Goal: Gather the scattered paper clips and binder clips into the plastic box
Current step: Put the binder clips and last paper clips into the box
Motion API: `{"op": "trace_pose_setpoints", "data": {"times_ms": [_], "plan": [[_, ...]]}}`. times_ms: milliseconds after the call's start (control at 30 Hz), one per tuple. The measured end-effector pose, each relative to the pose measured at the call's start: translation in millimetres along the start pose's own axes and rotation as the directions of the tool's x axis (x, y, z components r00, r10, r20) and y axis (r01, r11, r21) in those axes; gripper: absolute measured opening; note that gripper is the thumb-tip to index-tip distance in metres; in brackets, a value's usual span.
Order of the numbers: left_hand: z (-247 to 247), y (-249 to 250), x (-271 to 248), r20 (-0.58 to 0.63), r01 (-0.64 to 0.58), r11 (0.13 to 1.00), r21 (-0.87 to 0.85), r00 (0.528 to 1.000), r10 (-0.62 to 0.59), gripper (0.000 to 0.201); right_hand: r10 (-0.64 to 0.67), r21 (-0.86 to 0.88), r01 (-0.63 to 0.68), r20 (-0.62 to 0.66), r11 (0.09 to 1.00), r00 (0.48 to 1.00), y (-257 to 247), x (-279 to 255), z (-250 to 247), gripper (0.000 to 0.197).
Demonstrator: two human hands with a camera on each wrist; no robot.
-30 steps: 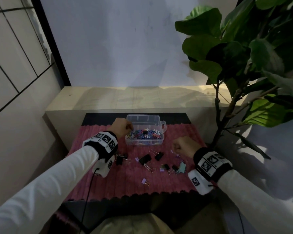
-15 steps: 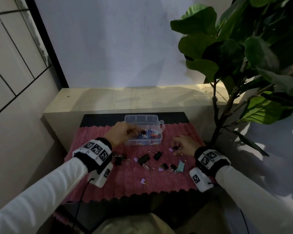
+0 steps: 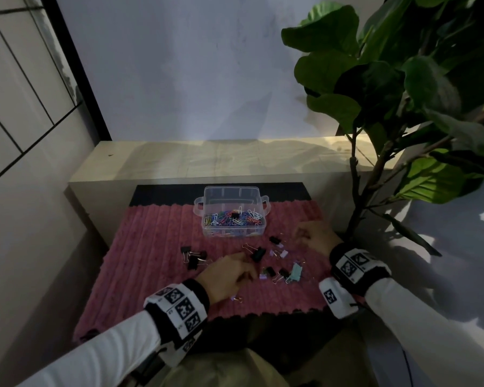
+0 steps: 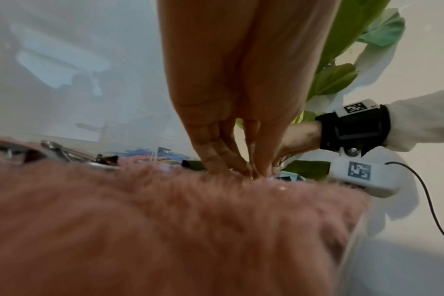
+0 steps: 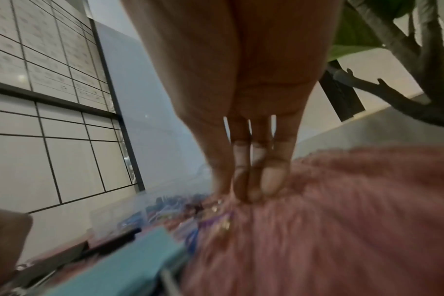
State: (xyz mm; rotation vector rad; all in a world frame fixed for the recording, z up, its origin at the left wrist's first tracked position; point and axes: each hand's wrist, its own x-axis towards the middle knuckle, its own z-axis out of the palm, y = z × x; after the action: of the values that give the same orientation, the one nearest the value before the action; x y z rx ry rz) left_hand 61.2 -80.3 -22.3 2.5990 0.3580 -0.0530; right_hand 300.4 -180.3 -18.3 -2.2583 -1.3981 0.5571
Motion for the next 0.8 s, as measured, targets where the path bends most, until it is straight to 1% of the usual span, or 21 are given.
{"op": "trace_pose_setpoints", "data": {"times_ms": [33,67,133,200,233,300,367,433,500,600,667,700,733,767,800], "plan": [[2.2,0.1,0.3,0.016,0.000,1.000,0.009,1.000,0.000,0.026,0.004,-0.012,-0.004,0.038,1.000,0.999,-0.9,-3.2,1.8,0.016],[3.7,-0.7,-0.4,0.035,0.003,1.000,0.009,0.999,-0.003,0.027,0.005,-0.030,-0.002,0.088,1.000,0.996,-1.7,-5.4,4.5,0.013],[4.1,-2.3,-2.1,0.060,0.010,1.000,-0.018,0.998,-0.008,0.029,-0.017,-0.052,0.026,0.164,0.998,0.986,-2.5,-4.8,10.6,0.025],[1.7,-4.0,-4.0,0.068,0.005,0.999,-0.045,0.998,-0.002,0.031,-0.058,-0.080,0.077,0.217,0.994,0.974,-5.6,-3.4,12.4,0.029],[-0.5,-4.8,-5.5,0.067,-0.003,0.998,-0.055,0.998,0.007,0.032,-0.058,-0.099,0.084,0.243,0.992,0.968,-7.0,-2.8,12.2,0.029],[-8.1,-8.4,-10.6,0.036,-0.015,0.995,-0.094,0.999,0.019,0.031,-0.040,-0.107,0.073,0.284,0.992,0.958,-9.9,-2.8,8.8,0.028],[-18.0,-17.8,-19.1,-0.038,-0.010,0.993,-0.120,0.999,0.005,0.028,-0.033,-0.112,0.074,0.335,0.991,0.942,-11.0,-3.5,6.4,0.027],[-25.2,-30.4,-28.7,-0.113,0.014,0.994,-0.112,0.993,-0.027,0.027,-0.034,-0.141,0.096,0.388,0.985,0.921,-11.1,-3.6,7.1,0.022],[-27.7,-39.3,-38.9,-0.119,0.057,0.994,-0.090,0.991,-0.067,0.027,-0.036,-0.162,0.105,0.380,0.981,0.924,-11.1,-2.4,8.3,0.014],[-24.2,-44.5,-47.8,-0.056,0.102,0.994,-0.047,0.993,-0.104,0.027,-0.030,-0.108,0.064,0.293,0.992,0.956,-11.8,1.0,5.4,0.008],[-23.8,-44.0,-48.1,-0.038,0.096,0.995,-0.033,0.995,-0.097,0.027,-0.022,0.028,0.018,0.170,0.999,0.985,-11.6,3.0,0.4,0.012],[-24.5,-43.4,-47.0,-0.043,0.084,0.996,-0.033,0.995,-0.085,0.026,-0.013,0.121,0.000,0.107,0.993,0.994,-12.8,3.1,-3.3,0.014],[-25.4,-41.9,-44.5,-0.053,0.069,0.997,-0.041,0.996,-0.071,0.025,-0.003,0.208,-0.012,0.073,0.978,0.997,-14.1,2.7,-7.0,0.015],[-26.2,-39.2,-41.1,-0.062,0.054,0.997,-0.053,0.996,-0.058,0.023,-0.011,0.259,-0.010,0.079,0.966,0.997,-15.2,0.9,-10.2,0.015],[-26.9,-35.3,-36.5,-0.066,0.039,0.997,-0.063,0.997,-0.043,0.021,-0.038,0.257,0.007,0.118,0.966,0.992,-17.1,-1.9,-12.9,0.015]]}}
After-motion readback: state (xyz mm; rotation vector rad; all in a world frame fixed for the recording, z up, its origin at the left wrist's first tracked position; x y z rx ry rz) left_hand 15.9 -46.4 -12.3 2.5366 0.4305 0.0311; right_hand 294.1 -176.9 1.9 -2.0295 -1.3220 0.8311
